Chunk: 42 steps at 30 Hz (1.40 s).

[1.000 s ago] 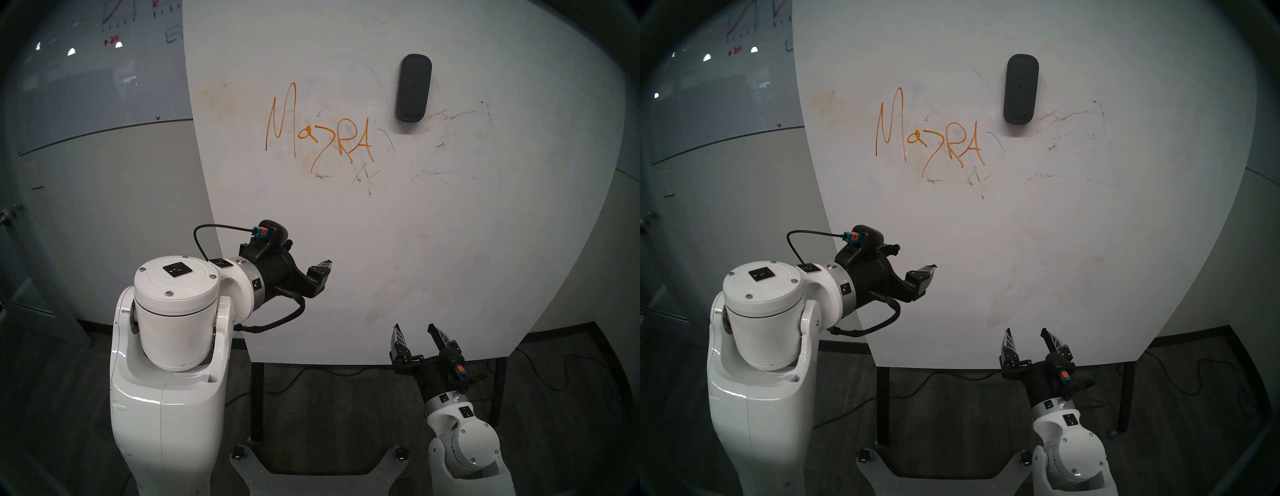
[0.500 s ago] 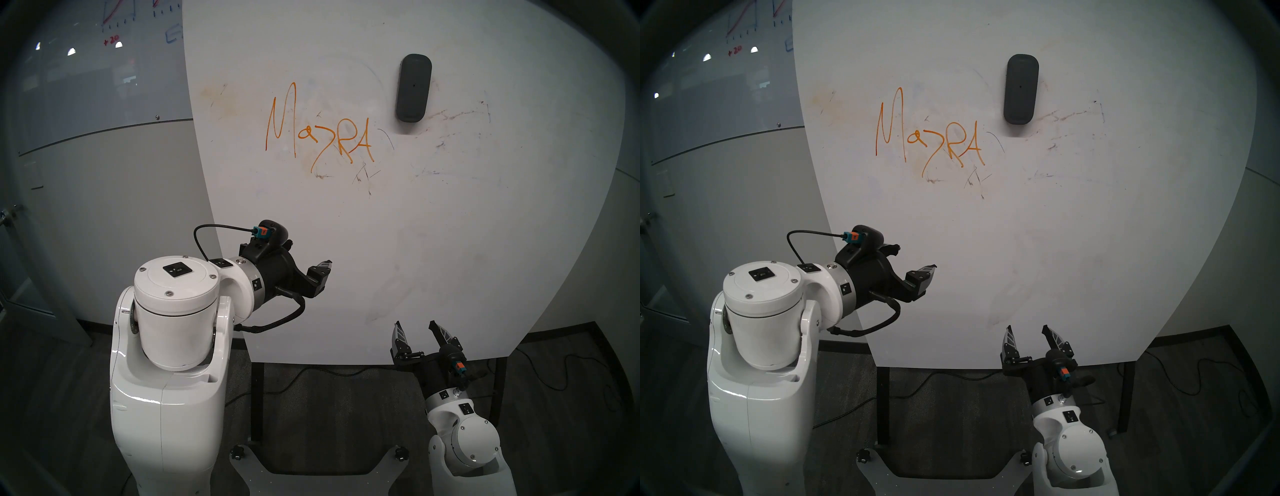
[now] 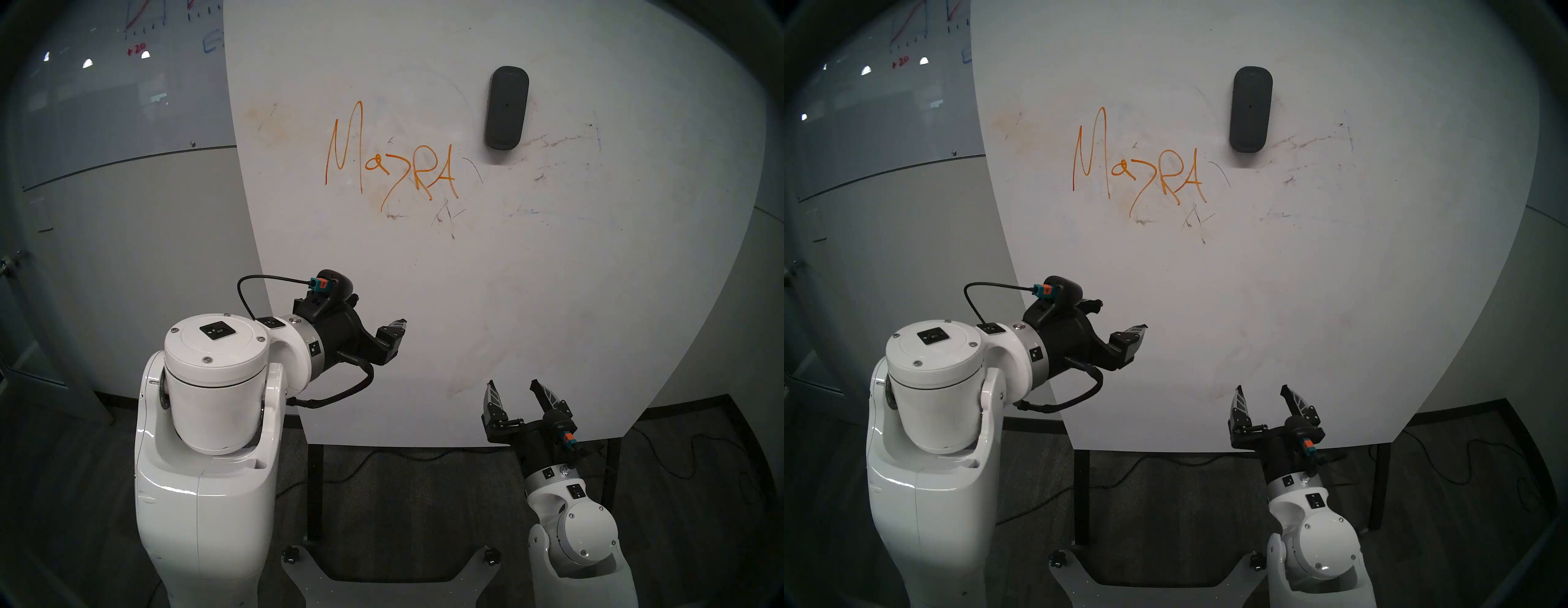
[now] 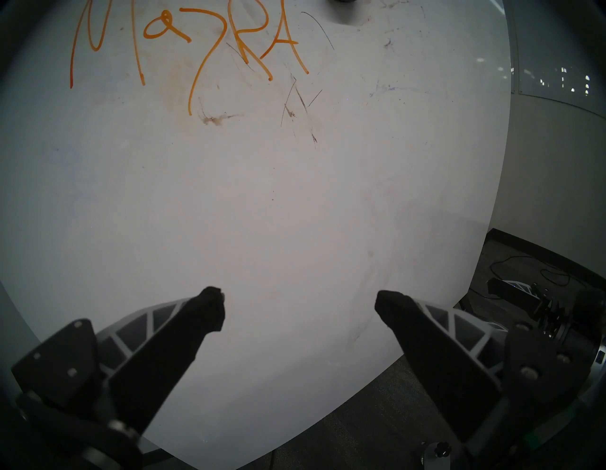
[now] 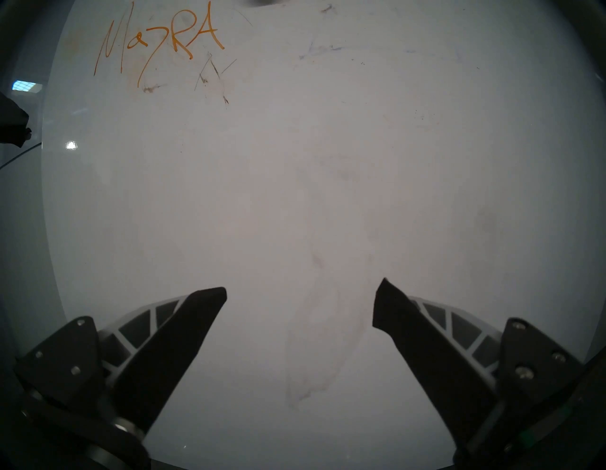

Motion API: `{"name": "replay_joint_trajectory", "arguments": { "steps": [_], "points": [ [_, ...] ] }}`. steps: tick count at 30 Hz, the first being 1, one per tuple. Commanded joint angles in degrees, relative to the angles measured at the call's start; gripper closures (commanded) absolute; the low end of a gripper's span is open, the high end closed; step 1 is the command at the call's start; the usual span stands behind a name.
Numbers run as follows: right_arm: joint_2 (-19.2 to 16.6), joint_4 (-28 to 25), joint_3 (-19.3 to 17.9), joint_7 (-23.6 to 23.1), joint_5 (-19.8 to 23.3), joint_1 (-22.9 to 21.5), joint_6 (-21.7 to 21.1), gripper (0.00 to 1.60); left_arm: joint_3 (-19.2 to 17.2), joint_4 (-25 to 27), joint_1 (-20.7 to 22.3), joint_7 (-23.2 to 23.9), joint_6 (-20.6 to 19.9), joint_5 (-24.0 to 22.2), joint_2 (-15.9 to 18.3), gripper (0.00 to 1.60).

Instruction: Erase all marks on the whiteboard with the eraser

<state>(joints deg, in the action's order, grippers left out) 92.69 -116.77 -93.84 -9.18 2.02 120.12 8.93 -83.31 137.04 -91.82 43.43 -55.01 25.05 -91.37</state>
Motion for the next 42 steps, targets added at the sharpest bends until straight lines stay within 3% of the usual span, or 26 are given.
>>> {"name": "replay_joint_trajectory", "arguments": {
  "steps": [1,23,34,42],
  "points": [
    [-0.52,-4.78,-0.02,-0.77,0.5,-0.55,-0.71,0.0,-0.01,0.78,0.04,0.01,0.02,-0.01,-0.01,0.0],
    [-2.43,-14.39,-0.65,-3.24,2.09,-2.38,-7.34,0.0,-0.01,0.78,0.05,0.01,0.03,-0.02,-0.01,0.0],
    [-2.68,-18.6,1.22,-3.13,1.22,-5.33,-12.28,0.0,-0.01,0.76,0.05,0.01,0.03,-0.02,-0.01,0.0],
    [-2.05,-19.94,3.42,-1.23,-1.73,-9.01,-16.24,0.0,-0.01,0.76,0.06,0.01,0.03,-0.02,-0.01,0.0]
  ]
}}
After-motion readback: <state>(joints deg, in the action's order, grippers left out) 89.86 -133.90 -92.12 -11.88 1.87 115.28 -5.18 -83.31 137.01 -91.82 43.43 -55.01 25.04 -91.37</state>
